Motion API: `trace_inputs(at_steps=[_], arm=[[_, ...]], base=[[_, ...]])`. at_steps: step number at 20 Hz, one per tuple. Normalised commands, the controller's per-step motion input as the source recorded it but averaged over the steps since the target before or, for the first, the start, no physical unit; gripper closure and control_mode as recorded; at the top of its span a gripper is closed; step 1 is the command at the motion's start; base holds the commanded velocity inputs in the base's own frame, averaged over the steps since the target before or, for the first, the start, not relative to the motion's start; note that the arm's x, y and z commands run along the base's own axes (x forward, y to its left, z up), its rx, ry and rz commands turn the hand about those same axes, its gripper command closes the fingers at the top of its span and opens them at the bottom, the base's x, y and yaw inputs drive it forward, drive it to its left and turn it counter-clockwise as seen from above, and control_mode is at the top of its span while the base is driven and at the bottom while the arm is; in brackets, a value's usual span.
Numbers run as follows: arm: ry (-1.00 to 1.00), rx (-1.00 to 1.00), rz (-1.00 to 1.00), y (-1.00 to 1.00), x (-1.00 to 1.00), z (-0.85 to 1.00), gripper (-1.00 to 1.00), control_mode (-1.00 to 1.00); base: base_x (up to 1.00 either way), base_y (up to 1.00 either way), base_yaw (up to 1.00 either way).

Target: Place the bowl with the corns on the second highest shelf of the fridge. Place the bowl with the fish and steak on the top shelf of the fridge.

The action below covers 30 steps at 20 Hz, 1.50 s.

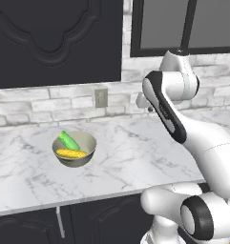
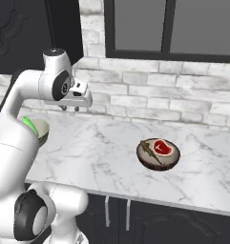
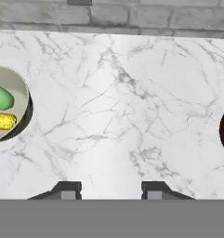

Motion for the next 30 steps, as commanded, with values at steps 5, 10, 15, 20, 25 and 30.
trace_inputs(at_steps=[5,10,15,20,25,30], arm=[[-0.02,0.00,0.01,0.39,0.00,-0.04,-1.00,-1.00],[0.02,-0.05,0.05,1.00,0.00,-0.69,-1.00,-1.00],[0.13,0.03,0.01,0.99,0.03,-0.69,-1.00,-1.00],[0.16,0.05,0.00,0.84,0.17,-0.46,-1.00,-1.00],[0.12,0.09,0.00,0.25,0.44,-0.44,-1.00,-1.00],[0.06,-0.01,-0.03,0.06,0.11,-0.53,-1.00,-1.00]], base=[[0.00,0.00,0.00],[0.00,0.00,0.00],[0.00,0.00,0.00],[0.00,0.00,0.00],[0.00,0.00,0.00],[0.00,0.00,0.00]])
